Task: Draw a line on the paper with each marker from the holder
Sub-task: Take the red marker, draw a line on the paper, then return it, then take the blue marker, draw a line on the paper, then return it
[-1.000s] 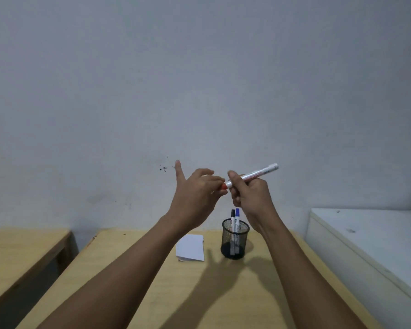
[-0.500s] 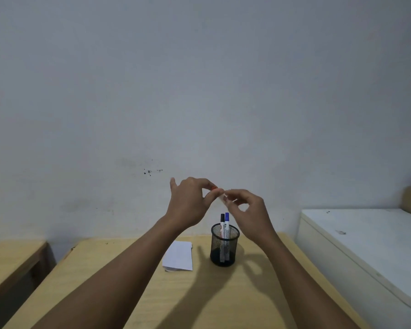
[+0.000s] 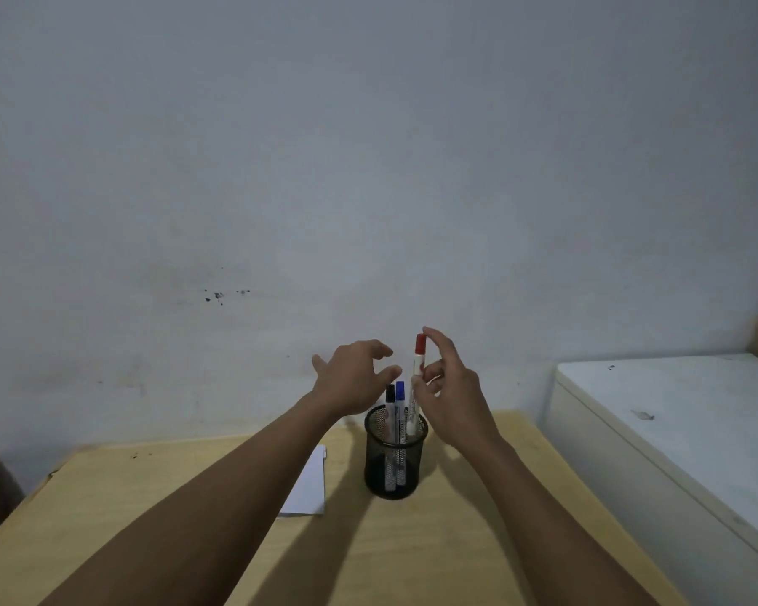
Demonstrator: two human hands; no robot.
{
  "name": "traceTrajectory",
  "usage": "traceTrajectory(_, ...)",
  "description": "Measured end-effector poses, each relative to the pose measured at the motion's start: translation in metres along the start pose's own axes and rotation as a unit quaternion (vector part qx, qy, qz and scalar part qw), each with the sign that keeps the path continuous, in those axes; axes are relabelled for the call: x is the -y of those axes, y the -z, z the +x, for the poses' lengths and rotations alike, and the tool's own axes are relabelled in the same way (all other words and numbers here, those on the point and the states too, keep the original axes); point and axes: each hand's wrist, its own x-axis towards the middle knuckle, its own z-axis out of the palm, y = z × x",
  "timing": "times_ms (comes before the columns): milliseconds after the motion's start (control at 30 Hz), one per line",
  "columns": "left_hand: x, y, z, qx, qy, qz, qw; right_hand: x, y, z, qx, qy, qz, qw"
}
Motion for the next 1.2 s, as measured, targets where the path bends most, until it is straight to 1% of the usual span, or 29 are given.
traceTrajectory(100,0.008,-0.015,0.010,0.042,0.005,0.032,0.999,-0.016,-0.015,0.000,0.004,-0.004,-0.043,0.999)
traceTrajectory(233,0.018,-0.028,0.018,0.075,0.010,0.026,0.997,-0.027,-0.023,-0.003,0.027,-0.012,-0.081,0.996)
traceTrajectory(400,0.024,-0.037,0.022,0.071,0.025,-0.061,0.995,-0.033,-0.029,-0.003,0.038,-0.017,-0.101,0.994)
traceTrajectory(667,0.026,-0.040,0.025,0.065,0.001,-0.145,0.987,-0.033,-0.031,-0.003,0.028,-0.020,-0.111,0.993)
traceTrajectory(733,0.024,-0.037,0.026,0.042,-0.002,-0.155,0.987,-0.030,-0.029,-0.004,0.017,-0.021,-0.095,0.995)
traceTrajectory(833,0.017,-0.022,0.026,-0.019,-0.010,-0.160,0.987,-0.026,-0.024,0.000,-0.020,-0.023,-0.062,0.998)
traceTrajectory(933,0.009,0.005,0.023,-0.076,-0.034,-0.182,0.980,-0.013,-0.016,0.005,-0.073,-0.003,-0.046,0.996)
traceTrajectory(1000,0.001,0.027,0.021,-0.110,-0.043,-0.199,0.973,0.000,-0.010,0.007,-0.087,0.000,-0.022,0.996)
traceTrajectory(1033,-0.004,0.039,0.019,-0.126,-0.043,-0.211,0.968,0.007,-0.006,0.008,-0.080,-0.006,0.000,0.997)
traceTrajectory(1100,-0.014,0.063,0.011,-0.152,-0.041,-0.250,0.955,0.024,0.004,0.008,-0.039,-0.030,0.071,0.996)
traceTrajectory(1167,-0.024,0.085,0.001,-0.169,-0.032,-0.304,0.937,0.043,0.013,0.004,0.013,-0.054,0.168,0.984)
traceTrajectory(1200,-0.027,0.094,-0.005,-0.174,-0.028,-0.326,0.929,0.052,0.017,0.002,0.027,-0.061,0.215,0.974)
